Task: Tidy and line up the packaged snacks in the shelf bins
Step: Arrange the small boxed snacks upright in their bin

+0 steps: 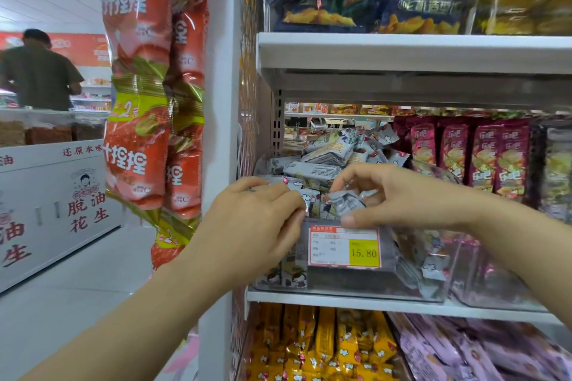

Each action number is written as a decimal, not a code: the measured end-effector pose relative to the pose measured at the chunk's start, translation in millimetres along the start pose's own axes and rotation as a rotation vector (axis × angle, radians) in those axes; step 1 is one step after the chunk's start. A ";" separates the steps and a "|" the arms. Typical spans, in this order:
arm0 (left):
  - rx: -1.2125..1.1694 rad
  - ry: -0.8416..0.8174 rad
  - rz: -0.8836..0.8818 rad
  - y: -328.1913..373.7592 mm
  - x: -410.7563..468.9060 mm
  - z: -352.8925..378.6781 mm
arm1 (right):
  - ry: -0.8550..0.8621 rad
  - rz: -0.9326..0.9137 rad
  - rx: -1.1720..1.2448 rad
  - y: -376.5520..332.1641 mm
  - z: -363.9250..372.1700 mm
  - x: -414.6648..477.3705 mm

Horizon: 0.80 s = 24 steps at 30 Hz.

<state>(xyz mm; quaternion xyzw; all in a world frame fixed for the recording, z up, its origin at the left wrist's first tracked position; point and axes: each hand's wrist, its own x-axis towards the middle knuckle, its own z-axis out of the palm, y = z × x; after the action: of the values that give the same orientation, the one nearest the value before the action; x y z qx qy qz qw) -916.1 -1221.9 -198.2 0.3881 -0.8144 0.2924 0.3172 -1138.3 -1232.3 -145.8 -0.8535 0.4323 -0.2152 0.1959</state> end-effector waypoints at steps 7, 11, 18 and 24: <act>-0.017 -0.134 -0.098 3.2 20.0 -15.0 | 0.208 -0.078 0.337 6.5 -21.5 -14.7; -0.081 -0.196 -0.127 3.1 27.3 -12.9 | 0.225 -0.080 0.322 12.6 -28.4 -27.1; -0.130 -0.297 -0.117 -2.8 39.9 -7.5 | 0.212 -0.049 0.336 17.5 -24.0 -30.3; -0.096 -0.350 -0.086 -5.6 39.1 -4.5 | 0.161 -0.053 0.094 9.5 -16.4 -15.8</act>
<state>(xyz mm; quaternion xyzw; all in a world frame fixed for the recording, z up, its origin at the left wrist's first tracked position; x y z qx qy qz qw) -929.7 -1239.1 -165.0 0.4517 -0.8530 0.1673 0.2011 -1161.8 -1227.0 -140.2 -0.8344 0.4132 -0.3085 0.1946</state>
